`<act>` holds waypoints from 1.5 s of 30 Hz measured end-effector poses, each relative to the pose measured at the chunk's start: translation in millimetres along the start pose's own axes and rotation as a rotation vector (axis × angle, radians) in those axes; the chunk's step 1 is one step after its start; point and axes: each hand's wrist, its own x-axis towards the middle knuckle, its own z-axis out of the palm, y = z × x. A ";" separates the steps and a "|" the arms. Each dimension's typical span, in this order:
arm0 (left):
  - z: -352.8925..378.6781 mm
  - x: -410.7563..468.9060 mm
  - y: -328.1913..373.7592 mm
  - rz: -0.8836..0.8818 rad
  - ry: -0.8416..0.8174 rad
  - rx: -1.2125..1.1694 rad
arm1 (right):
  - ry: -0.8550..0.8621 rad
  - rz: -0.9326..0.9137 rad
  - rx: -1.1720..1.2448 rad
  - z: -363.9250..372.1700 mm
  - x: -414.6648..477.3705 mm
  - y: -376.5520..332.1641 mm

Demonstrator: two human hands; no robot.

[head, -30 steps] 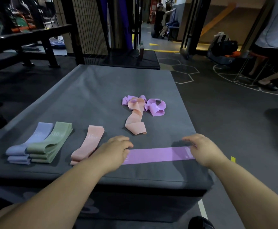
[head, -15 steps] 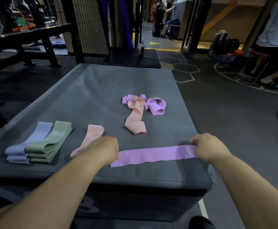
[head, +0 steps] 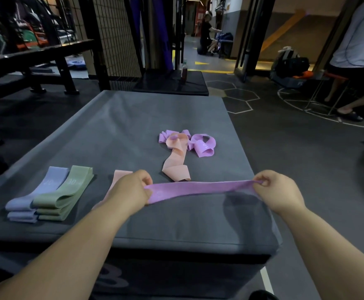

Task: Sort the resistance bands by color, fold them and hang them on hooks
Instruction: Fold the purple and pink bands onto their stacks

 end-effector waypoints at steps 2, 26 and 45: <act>-3.0 2.3 0.8 0.030 0.130 -0.041 | 0.030 -0.024 0.071 0.8 -3.2 -2.7; 35.2 -10.2 17.9 0.268 0.114 -0.181 | -0.342 -0.187 0.043 24.9 -21.1 -30.9; 83.8 -6.9 31.1 0.482 0.020 -0.202 | -0.508 0.131 0.395 64.2 -21.4 -87.7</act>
